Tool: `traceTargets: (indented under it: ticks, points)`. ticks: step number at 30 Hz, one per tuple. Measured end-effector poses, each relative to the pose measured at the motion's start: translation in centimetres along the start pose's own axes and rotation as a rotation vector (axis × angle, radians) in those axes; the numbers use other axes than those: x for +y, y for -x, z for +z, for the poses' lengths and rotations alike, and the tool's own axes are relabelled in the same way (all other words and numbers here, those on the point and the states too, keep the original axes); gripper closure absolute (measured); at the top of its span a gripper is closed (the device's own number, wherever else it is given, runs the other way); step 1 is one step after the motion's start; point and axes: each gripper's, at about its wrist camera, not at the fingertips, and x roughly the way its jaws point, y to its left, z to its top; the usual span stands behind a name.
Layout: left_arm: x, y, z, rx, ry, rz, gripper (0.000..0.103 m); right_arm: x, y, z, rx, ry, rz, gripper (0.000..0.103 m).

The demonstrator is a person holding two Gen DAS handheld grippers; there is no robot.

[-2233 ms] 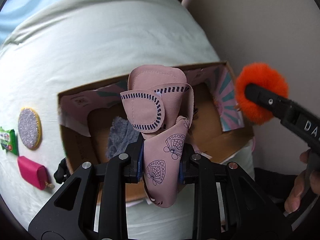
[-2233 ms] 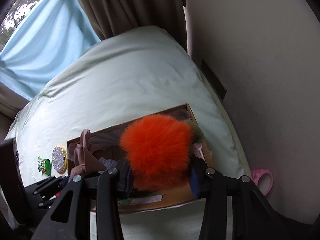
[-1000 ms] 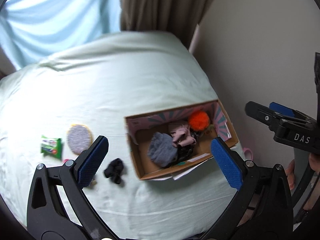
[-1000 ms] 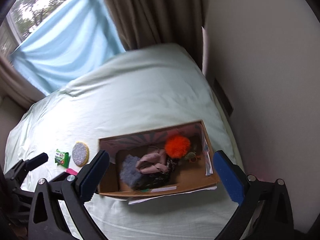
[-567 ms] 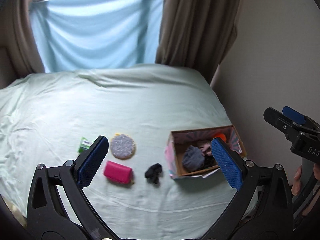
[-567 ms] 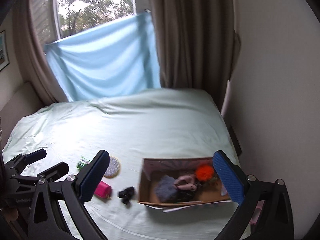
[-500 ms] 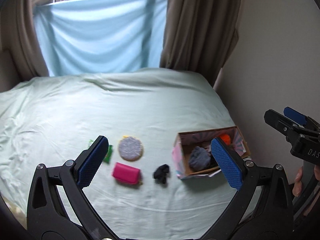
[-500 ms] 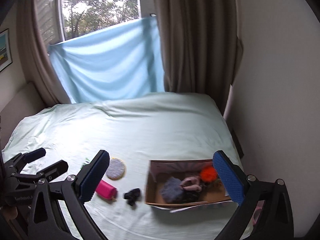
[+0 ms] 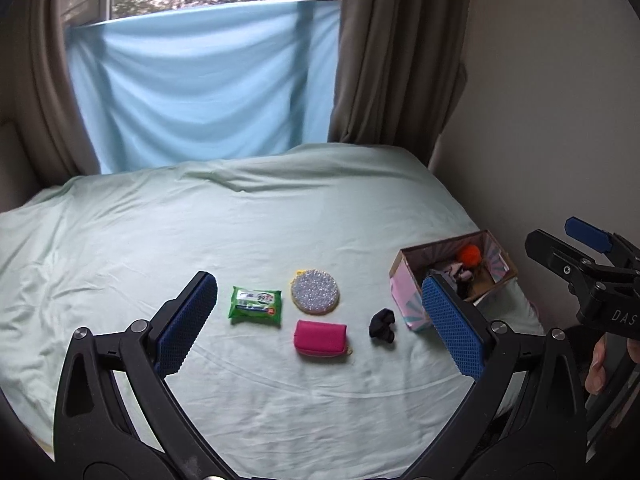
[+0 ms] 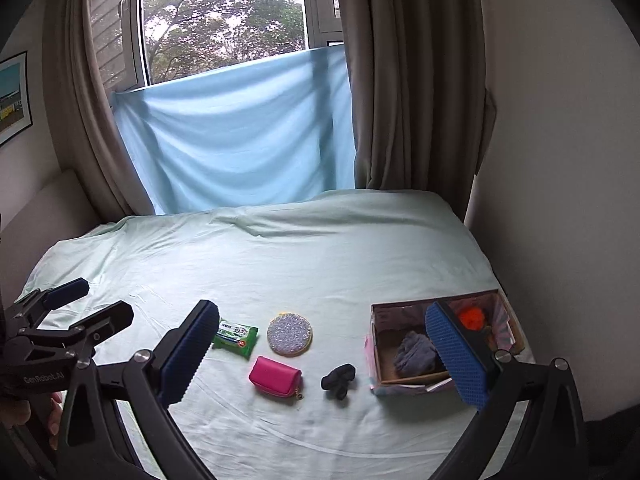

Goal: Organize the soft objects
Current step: 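Raise both open tools away from the box and back over the bed, then close the left tool on the pink pouch while the right tool grasps the black sock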

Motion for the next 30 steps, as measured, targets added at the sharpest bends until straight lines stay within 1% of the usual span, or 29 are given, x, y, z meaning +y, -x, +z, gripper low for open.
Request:
traceTargets:
  ticks: [4, 8, 12, 16, 18, 21, 26, 30]
  points:
    - [1.4, -1.1, -0.1, 0.014, -0.078, -0.076, 0.001, 1.7, -0.6, -0.7, 0.009, -0.051, -0.026, 0.0]
    - [2.5, -2.8, 0.0, 0.036, -0.18, -0.172, 0.001, 3.2, -1.5, -1.6, 0.021, -0.11, -0.084, 0.0]
    - [3.1, -5.1, -0.3, 0.057, -0.258, -0.254, 0.001, 3.6, -3.2, -2.7, 0.057, -0.189, -0.147, 0.0]
    - [2.9, -8.7, -1.7, 0.116, -0.332, -0.316, 0.001, 3.8, -5.4, -4.3, 0.102, -0.223, -0.192, 0.0]
    - [2.4, -10.5, -2.7, 0.144, -0.373, -0.342, 0.001, 3.5, -6.7, -5.1, 0.124, -0.242, -0.198, 0.0]
    - [1.8, -13.6, -4.1, 0.202, -0.427, -0.4, 0.001, 3.0, -8.8, -6.6, 0.142, -0.271, -0.203, 0.0]
    - [0.0, -19.4, -7.3, 0.282, -0.575, -0.427, 0.001, 1.9, -13.7, -9.7, 0.206, -0.282, -0.217, 0.0]
    - [-1.6, -23.9, -10.2, 0.322, -0.721, -0.431, 0.001, 0.6, -17.9, -12.3, 0.246, -0.268, -0.221, 0.0]
